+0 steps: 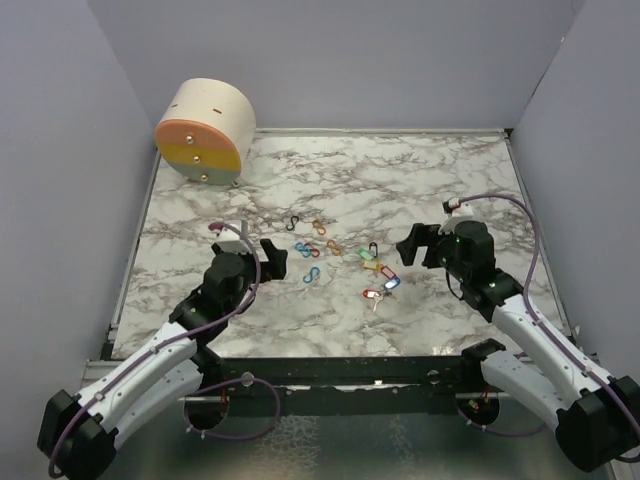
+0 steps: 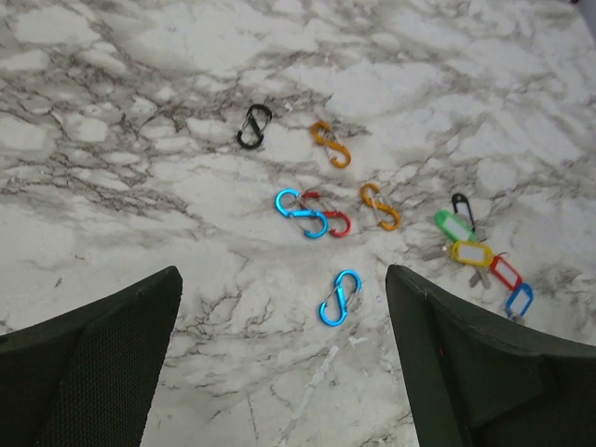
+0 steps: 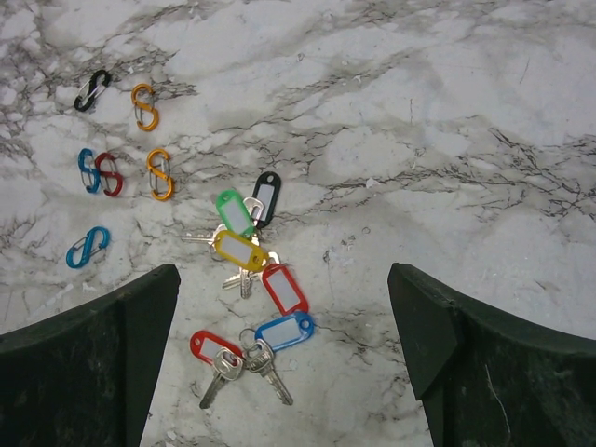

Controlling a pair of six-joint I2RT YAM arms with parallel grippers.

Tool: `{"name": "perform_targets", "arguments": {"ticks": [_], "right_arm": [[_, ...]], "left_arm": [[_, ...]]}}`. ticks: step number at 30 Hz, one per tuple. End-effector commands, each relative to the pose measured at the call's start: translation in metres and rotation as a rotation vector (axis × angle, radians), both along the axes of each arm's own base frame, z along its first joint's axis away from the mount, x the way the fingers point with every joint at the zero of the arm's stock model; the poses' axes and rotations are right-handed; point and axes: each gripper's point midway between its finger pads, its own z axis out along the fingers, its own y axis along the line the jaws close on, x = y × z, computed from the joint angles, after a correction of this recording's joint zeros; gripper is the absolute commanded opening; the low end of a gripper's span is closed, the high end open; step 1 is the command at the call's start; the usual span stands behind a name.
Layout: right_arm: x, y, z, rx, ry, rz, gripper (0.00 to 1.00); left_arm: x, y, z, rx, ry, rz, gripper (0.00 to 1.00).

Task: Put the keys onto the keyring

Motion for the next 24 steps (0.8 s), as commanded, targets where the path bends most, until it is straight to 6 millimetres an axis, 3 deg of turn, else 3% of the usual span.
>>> {"name": "perform_targets", "arguments": {"ticks": [1,6,17,24], "right_arm": [[0.002,0.009,0.009,0.026,-0.014,0.043,0.95],[0.006,0.012,0.014,0.032,-0.033,0.048,0.95],[0.000,0.015,-0.001,0.030,0.017,0.071,0.94],[-0.003,0.013,0.001,0.040,0.005,0.066,0.94]], "left_arm": [[0.002,-0.016,-0.024,0.069,0.083,-0.071,0.92],[0.009,-0.028,-0.038,0.110,0.102,-0.121,0.90],[0.007,-0.071,-0.071,0.175,0.182,-0.254,0.89],[0.010,-0.081,-0.094,0.264,0.214,-0.251,0.89]]}}
